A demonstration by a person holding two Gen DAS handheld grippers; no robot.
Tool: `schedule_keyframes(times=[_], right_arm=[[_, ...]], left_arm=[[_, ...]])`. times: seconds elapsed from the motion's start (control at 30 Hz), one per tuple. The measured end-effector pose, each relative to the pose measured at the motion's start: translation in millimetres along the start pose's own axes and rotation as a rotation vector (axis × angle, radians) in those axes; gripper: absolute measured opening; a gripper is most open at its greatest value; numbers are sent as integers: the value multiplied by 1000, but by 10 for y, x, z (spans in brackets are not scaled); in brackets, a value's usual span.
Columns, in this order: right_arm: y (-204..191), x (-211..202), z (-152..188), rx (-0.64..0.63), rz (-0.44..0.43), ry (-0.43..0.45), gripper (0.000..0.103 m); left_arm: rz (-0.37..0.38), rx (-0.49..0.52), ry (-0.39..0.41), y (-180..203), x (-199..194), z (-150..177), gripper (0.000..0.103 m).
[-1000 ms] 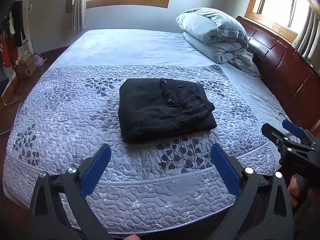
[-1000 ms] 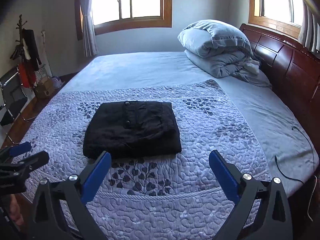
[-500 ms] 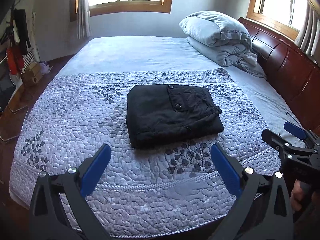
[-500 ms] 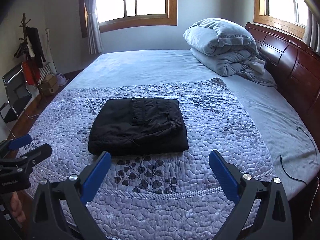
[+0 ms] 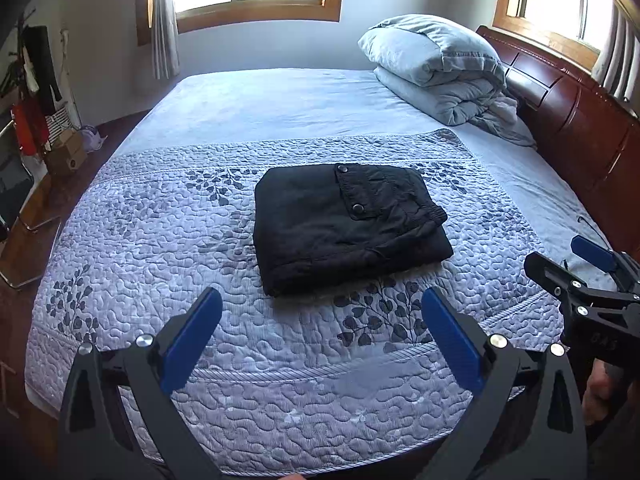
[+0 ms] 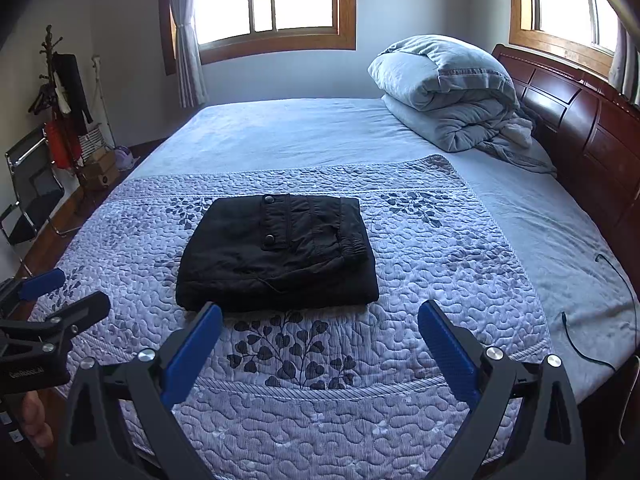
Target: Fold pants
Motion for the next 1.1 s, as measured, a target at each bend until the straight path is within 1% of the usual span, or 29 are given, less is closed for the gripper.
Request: schedule_keyframes(times=[0.17,0.27,0.6,1.1], right_arm=[[11,12,-10,0,2,1,99],[17,34,0,5,13,-7,99],[5,72,28,3,20,-18,99],[-7,138,44,-1,22,-31,99]], left_arm=[[-5,0,-18,-3,51,8,100],[-20,4,-26,-9,82,18,100],[-52,-24,-59,-117,189,19,100],[-43,-40,-77,-187,263,32,100]])
Point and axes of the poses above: each gripper's, at about its wrist camera, not at the fingertips, and x roughly the way its jaws point, y to its right, z to its underside, the point moved 1 cm from there along x, roughly the way its jaws point, and after that the axes turned 1 degree about z, right-handed, at the moved point
